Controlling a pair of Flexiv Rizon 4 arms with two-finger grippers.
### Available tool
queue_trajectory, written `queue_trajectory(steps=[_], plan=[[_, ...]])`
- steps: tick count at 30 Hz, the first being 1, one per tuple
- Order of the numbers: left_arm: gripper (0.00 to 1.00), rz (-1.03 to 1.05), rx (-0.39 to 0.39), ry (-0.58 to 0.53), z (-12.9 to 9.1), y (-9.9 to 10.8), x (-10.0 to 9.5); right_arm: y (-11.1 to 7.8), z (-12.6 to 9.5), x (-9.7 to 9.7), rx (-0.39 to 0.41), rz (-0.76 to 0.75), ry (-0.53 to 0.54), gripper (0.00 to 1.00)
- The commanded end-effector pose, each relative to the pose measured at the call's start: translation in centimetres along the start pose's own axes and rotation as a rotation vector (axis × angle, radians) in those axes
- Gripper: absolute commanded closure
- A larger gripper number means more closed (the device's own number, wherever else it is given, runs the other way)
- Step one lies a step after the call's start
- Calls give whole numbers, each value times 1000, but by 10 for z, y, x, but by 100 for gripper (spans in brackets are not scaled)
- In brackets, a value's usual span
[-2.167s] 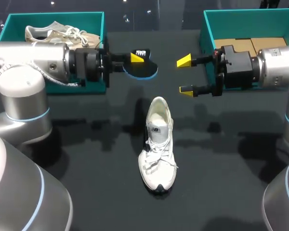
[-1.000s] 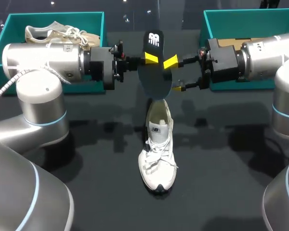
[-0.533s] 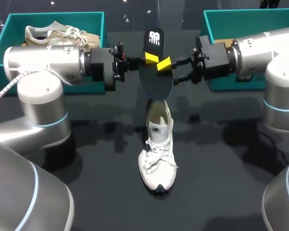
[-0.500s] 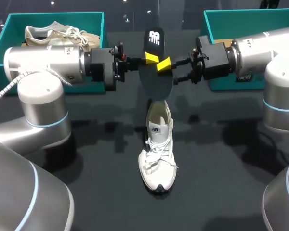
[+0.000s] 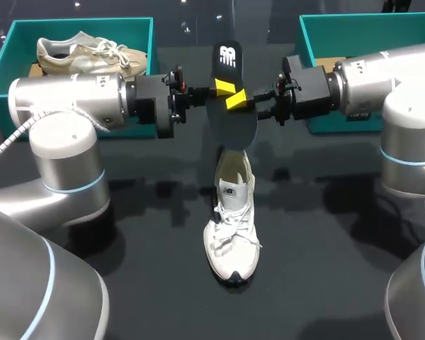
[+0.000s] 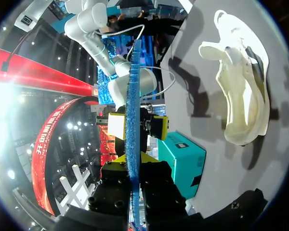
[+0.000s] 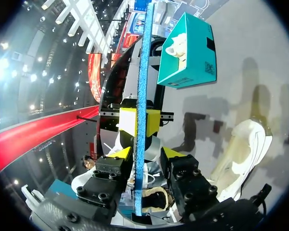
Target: Take the shoe out of the shoebox, open the shoe tongue, remove and reinsert the insole, then place the shoe into the shoebox
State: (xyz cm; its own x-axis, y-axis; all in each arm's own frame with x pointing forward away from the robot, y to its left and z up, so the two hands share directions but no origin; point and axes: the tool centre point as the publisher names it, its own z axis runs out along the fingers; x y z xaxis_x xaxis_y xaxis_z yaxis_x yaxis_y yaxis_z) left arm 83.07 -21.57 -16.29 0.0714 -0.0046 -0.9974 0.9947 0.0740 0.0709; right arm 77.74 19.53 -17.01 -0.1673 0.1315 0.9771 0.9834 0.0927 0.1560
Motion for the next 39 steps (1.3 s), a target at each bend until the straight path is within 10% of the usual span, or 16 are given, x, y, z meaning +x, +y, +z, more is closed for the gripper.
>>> queue_trajectory(steps=[1,7,13,15,16,17,29,39], plan=[[100,4,-6,-3,-1,-2,1,0,3,0,-2,1,-5,71],[100,1,-13,-6,-2,-3,2,1,3,1,-4,1,-6,100],[100,-5,-24,3,-4,-4,3,2,3,0,-4,0,-2,100],[54,-20,-30,17,-7,-5,2,2,2,-1,-4,-2,1,100],[5,-25,-30,22,-9,-6,0,2,2,-1,-5,-4,3,100],[0,-29,-37,34,-12,-7,-1,1,0,-1,-6,-8,7,100],[0,-306,-173,223,-61,-12,19,-1,-19,-8,-42,-38,43,100],[0,-306,-173,223,-61,-12,19,-1,-21,-10,-56,26,10,100]])
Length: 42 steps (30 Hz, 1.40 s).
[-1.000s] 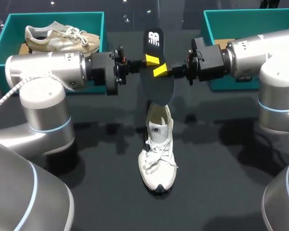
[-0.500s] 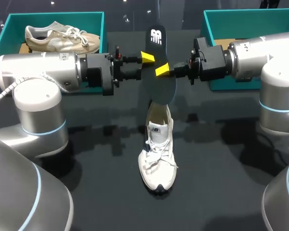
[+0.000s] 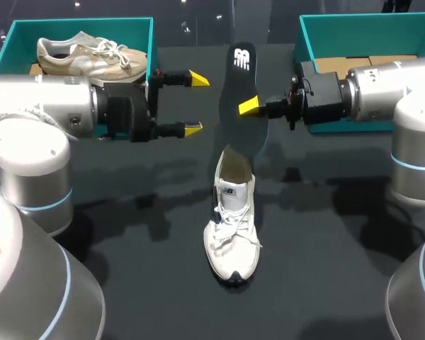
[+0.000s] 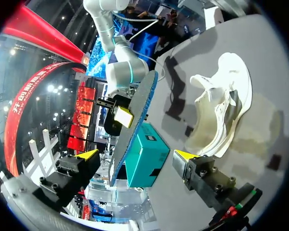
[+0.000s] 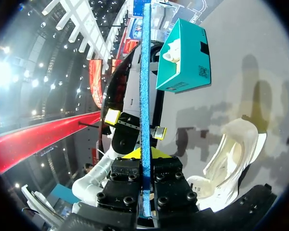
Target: Take the shoe out of the shoebox, open the shoe tongue, remove and reinsert the insole, then place the shoe into the shoebox
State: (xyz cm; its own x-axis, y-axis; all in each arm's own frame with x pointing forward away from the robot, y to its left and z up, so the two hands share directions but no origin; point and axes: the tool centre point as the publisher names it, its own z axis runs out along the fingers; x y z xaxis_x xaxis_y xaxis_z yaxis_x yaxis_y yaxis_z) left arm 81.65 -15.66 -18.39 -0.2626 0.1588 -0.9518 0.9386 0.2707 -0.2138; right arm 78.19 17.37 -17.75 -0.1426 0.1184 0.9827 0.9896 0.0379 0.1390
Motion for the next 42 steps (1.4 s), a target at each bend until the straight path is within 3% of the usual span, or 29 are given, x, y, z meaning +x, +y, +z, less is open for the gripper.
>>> queue_trajectory(steps=[1,4,5,9,16,18,35,40,41,42], plan=[[0,1,1,4,-1,0,0,-2,0,1,-3,1,-5,100],[0,-36,-8,35,2,-6,2,-2,0,1,-3,1,-5,100],[0,-83,-26,69,3,-8,5,-2,0,0,-6,-4,-55,100],[0,-217,-72,196,0,-7,14,-5,5,-7,8,-63,-68,100],[0,-447,-113,357,-23,-4,24,-8,1,-21,-27,-132,-60,100],[0,-400,-178,388,-31,-3,26,-8,0,-23,-30,-169,-73,100],[0,-400,-178,388,-31,-3,26,-9,0,-23,-33,-191,-82,100],[0,-610,-214,482,-26,1,42,-9,-2,-29,-34,-208,-117,100],[0,-637,-259,502,-25,2,46,-10,-2,-31,-35,-227,-128,100],[0,-657,-241,519,-26,0,52,-10,-3,-34,-35,-239,-137,100]])
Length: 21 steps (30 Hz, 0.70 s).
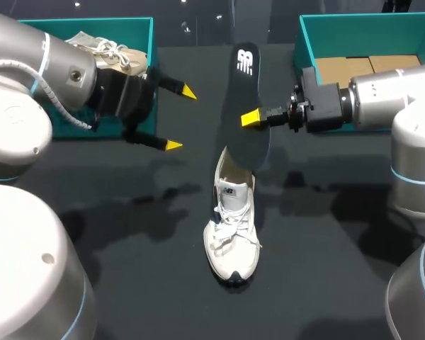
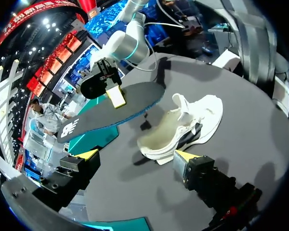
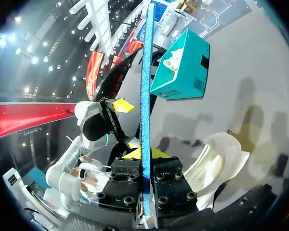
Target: Take the shoe out of the shoebox, open the shoe tongue, remove and reinsert the insole, then place the shoe into the shoebox
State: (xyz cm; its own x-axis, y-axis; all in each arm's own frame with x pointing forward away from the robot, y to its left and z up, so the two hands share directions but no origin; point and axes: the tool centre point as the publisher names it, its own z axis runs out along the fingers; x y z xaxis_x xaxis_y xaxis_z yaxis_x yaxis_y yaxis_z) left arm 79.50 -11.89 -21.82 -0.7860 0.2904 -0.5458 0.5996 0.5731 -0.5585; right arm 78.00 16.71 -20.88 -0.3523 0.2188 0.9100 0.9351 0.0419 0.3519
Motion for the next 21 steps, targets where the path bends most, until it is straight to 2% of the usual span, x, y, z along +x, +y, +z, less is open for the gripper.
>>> queue_trajectory(steps=[1,2,8,9,10,21], plan=[[0,-133,-67,106,11,4,5,-5,-1,-4,-6,-35,-35,100],[0,-155,-95,116,13,5,9,-6,-2,-6,-7,-52,-39,100],[0,-298,-117,189,28,12,27,-9,-6,-18,-23,-123,-30,100],[0,-323,-138,192,30,13,29,-10,-6,-20,-19,-132,-31,100],[0,-343,-198,188,35,16,33,-11,-7,-23,-13,-140,-26,100],[0,-343,-198,188,35,16,33,-11,-7,-23,-13,-140,-26,100]])
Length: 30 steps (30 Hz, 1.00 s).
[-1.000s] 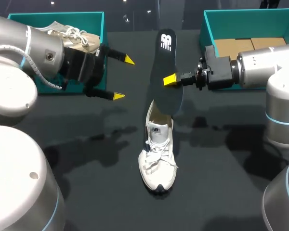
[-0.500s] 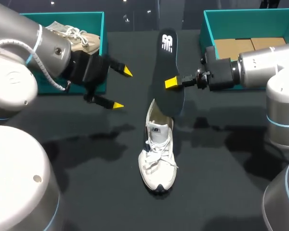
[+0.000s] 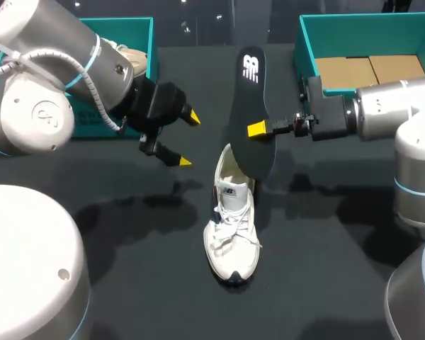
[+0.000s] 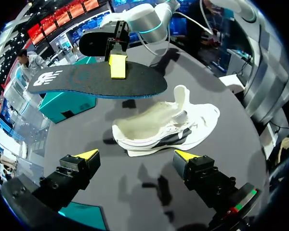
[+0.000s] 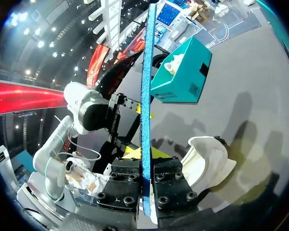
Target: Take the shoe out of the shoebox, open the shoe tongue, remove and reinsert the insole, then place the shoe into the shoebox
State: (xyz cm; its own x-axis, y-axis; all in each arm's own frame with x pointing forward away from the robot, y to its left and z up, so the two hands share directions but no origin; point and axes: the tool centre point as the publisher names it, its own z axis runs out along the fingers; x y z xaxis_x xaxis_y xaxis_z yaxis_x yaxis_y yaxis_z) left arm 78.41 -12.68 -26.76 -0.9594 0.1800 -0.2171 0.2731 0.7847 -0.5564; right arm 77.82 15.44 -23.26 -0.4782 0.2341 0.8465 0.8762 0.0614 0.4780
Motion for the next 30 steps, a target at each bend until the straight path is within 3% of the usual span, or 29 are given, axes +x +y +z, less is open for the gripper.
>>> queue_trajectory(steps=[1,6,13,17,18,30], plan=[[0,-3,1,18,6,0,1,0,1,1,0,0,-3,100],[0,-15,24,43,30,6,7,3,5,-8,-18,-20,55,100],[0,-67,-6,51,50,15,6,15,7,-18,-85,-52,90,100],[0,-103,-88,52,62,16,7,18,13,-25,-127,-87,83,100],[0,-117,-126,27,63,16,8,18,13,-25,-127,-87,83,100],[0,-114,-112,43,67,16,7,18,15,-29,-132,-81,112,100]])
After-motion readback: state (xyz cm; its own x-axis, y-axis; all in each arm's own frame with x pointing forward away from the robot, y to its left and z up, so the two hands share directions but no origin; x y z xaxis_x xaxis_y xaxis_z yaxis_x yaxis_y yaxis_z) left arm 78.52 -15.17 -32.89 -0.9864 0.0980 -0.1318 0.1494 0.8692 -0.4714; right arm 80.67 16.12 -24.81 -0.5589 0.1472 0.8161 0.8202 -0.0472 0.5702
